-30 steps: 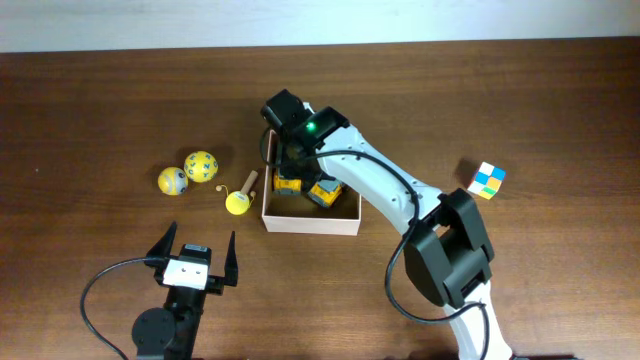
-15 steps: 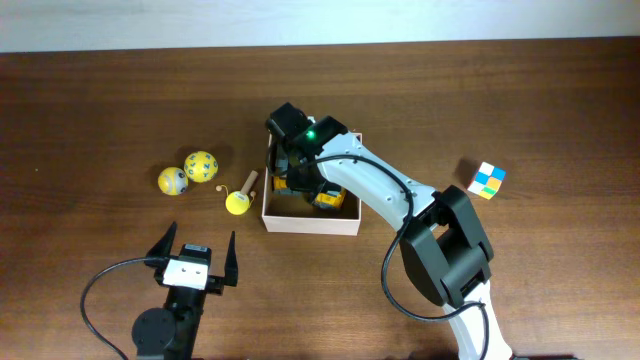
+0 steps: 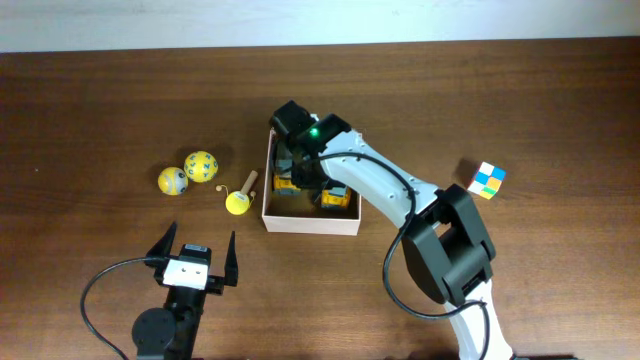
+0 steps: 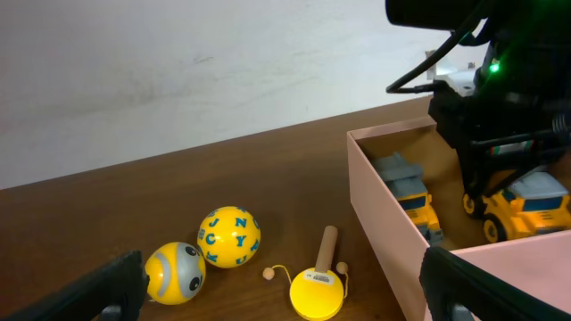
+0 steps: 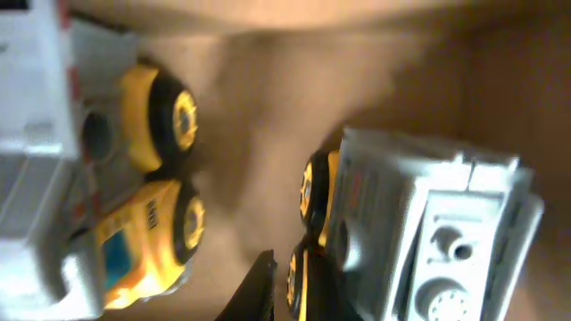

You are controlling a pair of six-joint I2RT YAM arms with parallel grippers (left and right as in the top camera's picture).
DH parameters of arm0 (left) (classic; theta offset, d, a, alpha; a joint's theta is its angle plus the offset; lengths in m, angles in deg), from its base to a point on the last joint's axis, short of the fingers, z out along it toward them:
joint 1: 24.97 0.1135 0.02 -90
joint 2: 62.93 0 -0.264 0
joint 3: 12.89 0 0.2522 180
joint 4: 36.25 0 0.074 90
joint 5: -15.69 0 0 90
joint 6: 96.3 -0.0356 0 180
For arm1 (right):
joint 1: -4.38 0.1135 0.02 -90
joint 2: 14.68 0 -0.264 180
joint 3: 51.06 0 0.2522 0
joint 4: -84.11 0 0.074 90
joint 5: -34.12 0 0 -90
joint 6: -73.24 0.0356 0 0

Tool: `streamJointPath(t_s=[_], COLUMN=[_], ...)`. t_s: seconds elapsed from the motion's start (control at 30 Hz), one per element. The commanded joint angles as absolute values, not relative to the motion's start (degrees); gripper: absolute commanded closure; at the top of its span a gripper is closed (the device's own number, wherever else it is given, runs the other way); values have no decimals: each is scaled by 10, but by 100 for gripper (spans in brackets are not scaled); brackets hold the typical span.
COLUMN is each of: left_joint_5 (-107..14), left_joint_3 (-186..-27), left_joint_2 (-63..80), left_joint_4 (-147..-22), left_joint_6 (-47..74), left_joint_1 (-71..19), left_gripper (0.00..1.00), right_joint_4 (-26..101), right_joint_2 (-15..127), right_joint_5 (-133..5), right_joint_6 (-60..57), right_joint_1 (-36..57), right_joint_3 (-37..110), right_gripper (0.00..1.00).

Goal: Pack container
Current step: 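Open the right gripper and release the truck in the box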

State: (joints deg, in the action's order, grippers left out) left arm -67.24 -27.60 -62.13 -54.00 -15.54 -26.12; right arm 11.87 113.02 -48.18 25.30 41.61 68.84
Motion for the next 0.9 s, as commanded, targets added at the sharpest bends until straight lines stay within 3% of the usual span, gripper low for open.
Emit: streamJointPath(t_s=[0.0, 0.47, 0.87], left_joint_5=[-675, -675, -675], left_joint_3=[-272, -272, -272], left_joint_2=[-625, -625, -625], left_joint_4=[-539, -539, -539], left_joint_6=[-163, -163, -163], left_joint_1=[-259, -259, -259], left_gripper=[1, 1, 1], right_joint_4=[116, 107, -44], right_joint_2=[1132, 1131, 1101], right_joint_5=[-459, -451, -489], right_joint_6=[224, 164, 150], right_joint_1=[396, 378, 388], right_joint_3=[685, 693, 796], right_gripper=[91, 91, 92])
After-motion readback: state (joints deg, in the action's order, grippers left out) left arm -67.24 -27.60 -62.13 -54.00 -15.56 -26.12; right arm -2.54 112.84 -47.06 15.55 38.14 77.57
